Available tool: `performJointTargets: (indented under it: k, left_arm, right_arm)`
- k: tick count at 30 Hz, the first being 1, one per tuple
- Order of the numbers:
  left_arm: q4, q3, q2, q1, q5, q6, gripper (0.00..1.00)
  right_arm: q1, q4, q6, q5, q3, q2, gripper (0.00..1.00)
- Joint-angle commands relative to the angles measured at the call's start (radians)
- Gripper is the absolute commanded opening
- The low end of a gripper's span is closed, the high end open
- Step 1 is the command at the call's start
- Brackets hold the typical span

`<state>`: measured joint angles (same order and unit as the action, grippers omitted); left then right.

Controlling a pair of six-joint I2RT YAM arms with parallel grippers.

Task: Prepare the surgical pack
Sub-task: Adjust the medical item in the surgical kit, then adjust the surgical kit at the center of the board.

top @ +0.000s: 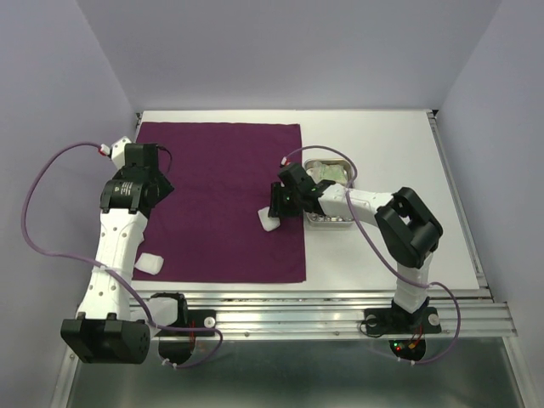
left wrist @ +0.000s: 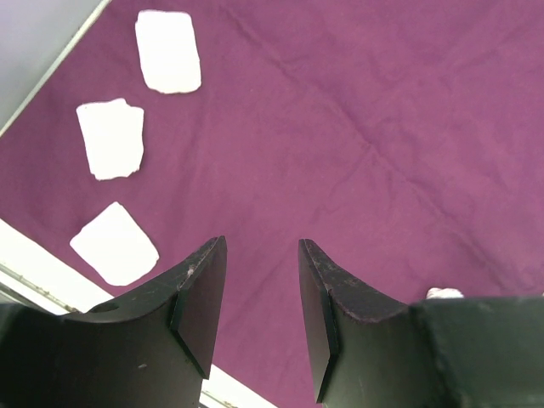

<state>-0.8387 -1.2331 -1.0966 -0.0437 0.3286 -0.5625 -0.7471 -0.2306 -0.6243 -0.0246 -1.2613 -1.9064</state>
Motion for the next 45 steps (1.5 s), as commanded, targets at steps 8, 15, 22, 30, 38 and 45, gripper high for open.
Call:
performJointTargets:
  k: [8, 15, 22, 30, 38, 45]
  left_arm:
    - [0.056, 0.092, -0.017, 0.004, 0.013, 0.013, 0.5]
    - [0.084, 0.17, -0.055, 0.005, 0.093, -0.002, 0.5]
    - [0.122, 0.267, -0.155, 0.034, 0.217, -0.135, 0.51]
    - [0.142, 0.195, -0.319, 0.084, 0.351, -0.14, 0.51]
    - [0.161, 0.011, -0.526, 0.1, 0.303, -0.076, 0.57]
    - [-0.003, -0.267, -0.79, 0.1, 0.5, -0.112, 0.56]
  right_arm:
    - [0.005, -0.021, 0.037, 0.046, -0.055, 0.144, 0.56]
    - [-0.027, -0.021, 0.041, -0.001, -0.09, 0.098, 0.5]
    - [-0.028, -0.048, 0.063, -0.001, -0.096, 0.104, 0.5]
    - [-0.028, -0.144, 0.101, 0.012, -0.161, 0.098, 0.51]
    - [-0.028, -0.184, 0.104, 0.009, -0.216, 0.081, 0.51]
    - [-0.028, -0.225, 0.109, 0.02, -0.242, 0.072, 0.51]
